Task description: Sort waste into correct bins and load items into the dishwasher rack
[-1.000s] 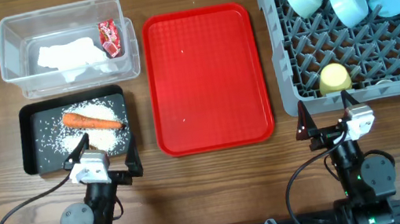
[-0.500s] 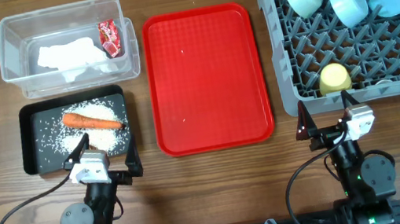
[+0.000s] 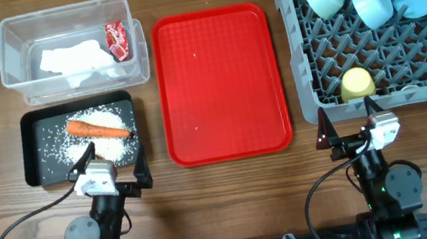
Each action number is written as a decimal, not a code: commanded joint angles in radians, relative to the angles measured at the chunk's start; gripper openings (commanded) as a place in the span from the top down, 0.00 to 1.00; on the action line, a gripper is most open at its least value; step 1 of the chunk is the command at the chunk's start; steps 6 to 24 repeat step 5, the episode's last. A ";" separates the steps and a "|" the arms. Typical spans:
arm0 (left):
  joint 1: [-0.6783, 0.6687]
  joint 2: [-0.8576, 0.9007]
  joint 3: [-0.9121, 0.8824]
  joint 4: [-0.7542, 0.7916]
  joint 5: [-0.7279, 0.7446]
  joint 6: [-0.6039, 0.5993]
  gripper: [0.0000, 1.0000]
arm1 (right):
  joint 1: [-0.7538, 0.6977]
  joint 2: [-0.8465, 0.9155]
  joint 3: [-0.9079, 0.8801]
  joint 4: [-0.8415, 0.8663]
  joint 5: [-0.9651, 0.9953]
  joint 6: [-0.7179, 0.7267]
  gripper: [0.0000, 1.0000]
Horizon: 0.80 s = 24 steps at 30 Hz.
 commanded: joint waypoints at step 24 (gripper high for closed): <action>0.000 -0.012 -0.007 -0.003 -0.013 -0.010 0.00 | 0.004 -0.009 -0.003 0.002 -0.005 -0.019 0.00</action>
